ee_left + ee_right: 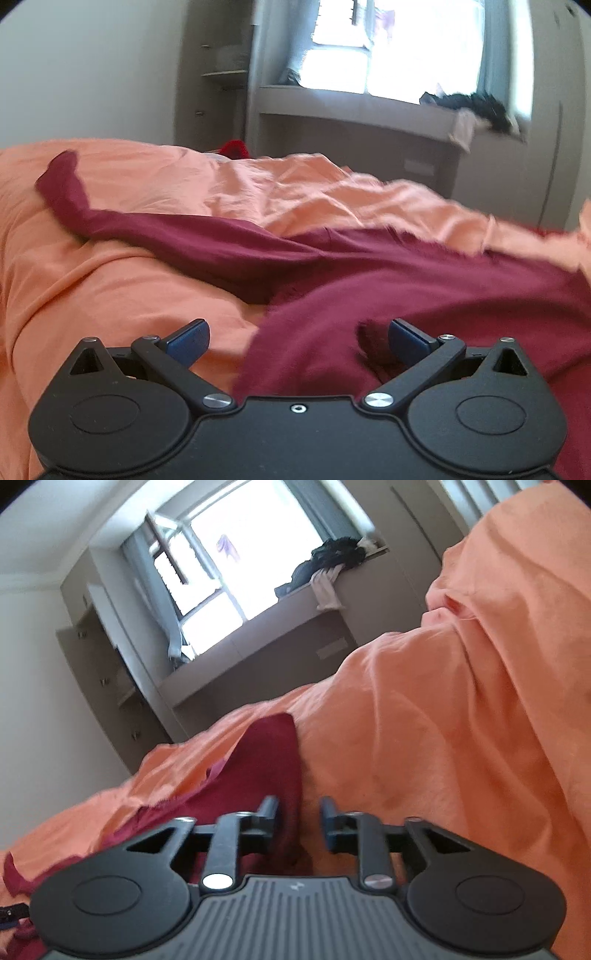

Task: Fold small clothes

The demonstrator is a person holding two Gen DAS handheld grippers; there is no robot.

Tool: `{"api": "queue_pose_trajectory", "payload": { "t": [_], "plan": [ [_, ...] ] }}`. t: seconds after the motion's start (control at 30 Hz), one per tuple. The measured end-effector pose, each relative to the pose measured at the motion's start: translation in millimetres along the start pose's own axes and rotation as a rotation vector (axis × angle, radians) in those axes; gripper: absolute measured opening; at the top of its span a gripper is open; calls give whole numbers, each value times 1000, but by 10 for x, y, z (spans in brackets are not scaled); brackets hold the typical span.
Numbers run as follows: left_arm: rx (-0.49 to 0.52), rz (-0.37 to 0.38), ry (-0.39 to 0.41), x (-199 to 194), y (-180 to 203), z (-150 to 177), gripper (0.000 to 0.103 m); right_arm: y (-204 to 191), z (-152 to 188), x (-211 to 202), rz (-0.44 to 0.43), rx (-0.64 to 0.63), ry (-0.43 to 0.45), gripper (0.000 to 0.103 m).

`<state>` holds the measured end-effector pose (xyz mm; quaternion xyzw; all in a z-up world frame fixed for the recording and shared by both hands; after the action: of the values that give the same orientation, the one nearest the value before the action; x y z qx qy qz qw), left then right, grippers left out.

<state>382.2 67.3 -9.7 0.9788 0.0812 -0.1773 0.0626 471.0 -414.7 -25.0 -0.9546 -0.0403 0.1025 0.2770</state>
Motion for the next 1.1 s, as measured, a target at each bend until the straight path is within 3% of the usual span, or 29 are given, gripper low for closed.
{"api": "queue_pose_trajectory", "payload": {
  "t": [0.2,0.3,0.43,0.53,0.63,0.77,0.87,0.93,1.1],
  "plan": [
    [-74,-100,74,-126,-532,-265,103,22,-2,-189,-51,-6,116,85],
    [-127,-163,95,-100,-934,-392,103,-48,2,-214,-76,-45,151,101],
    [-167,-217,86,51,-1484,-531,102,-85,54,-214,-126,-62,178,103],
    [-205,-227,23,272,-1898,-661,102,-51,60,-243,-145,-50,195,103],
    [-320,-168,-1,478,-2250,-784,102,-20,70,-236,-154,-36,194,103],
    [-529,-109,79,604,-2605,-858,98,-3,88,-204,-149,-22,183,103],
    [-556,-132,107,733,-2694,-965,72,13,92,-184,-146,-14,173,103],
    [-574,-144,106,808,-2751,-1020,44,47,87,-170,-144,-5,167,103],
    [-634,-216,129,877,-2907,-1094,8,72,87,-152,-140,7,163,103]
  ]
}}
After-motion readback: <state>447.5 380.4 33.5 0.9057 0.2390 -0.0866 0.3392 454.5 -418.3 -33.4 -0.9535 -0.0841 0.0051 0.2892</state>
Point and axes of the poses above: each gripper's, at about its wrist camera, not at the fingertips, and x roughly the way its jaws point, y to its right, z to its underside, the point moved 5 cm from there along x, roughly the way its jaws point, and after that the axes turned 6 degrees about y, right-handed, at the moved point
